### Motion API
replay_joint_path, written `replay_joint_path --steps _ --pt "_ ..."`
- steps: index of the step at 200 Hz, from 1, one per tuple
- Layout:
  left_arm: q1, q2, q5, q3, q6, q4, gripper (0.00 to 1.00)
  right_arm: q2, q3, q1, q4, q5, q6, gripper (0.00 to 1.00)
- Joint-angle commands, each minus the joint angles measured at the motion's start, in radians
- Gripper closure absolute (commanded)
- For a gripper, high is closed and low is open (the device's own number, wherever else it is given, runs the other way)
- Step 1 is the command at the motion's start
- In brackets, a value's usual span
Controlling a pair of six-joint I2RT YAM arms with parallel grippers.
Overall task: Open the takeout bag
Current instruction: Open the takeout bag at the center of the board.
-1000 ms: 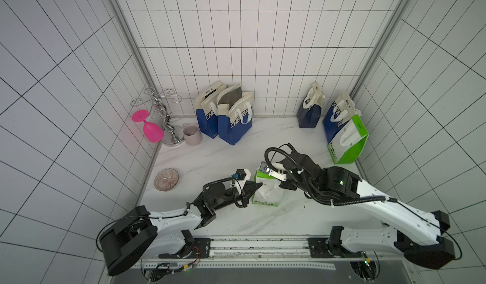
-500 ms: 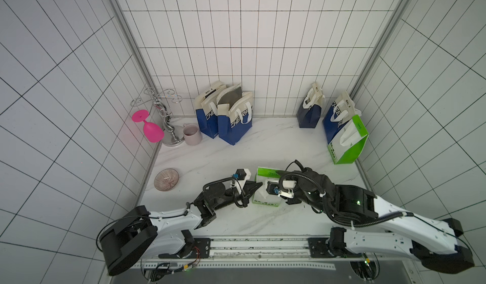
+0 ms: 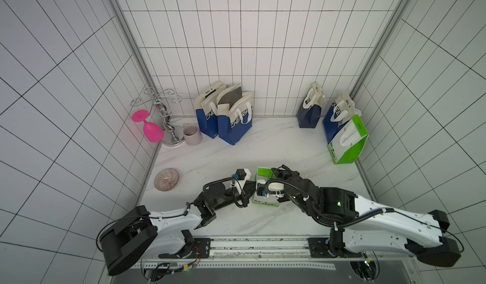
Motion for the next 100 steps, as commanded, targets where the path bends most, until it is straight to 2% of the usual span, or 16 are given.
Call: replay_joint_path --steps 1,60,100 --pt "-0.006 0.006 0.004 0.021 0.013 -0.011 1.0 0.008 -0.059 0.01 0.023 0.041 -0.02 0.58" --pt "-0.006 0.004 0.003 0.022 0.015 -0.014 1.0 0.047 -0.071 0.01 0.064 0.126 -0.045 0.64" --pt "-0.007 0.001 0.004 0.021 0.015 -0.017 1.0 0.045 -0.076 0.01 0.095 0.165 -0.057 0.75"
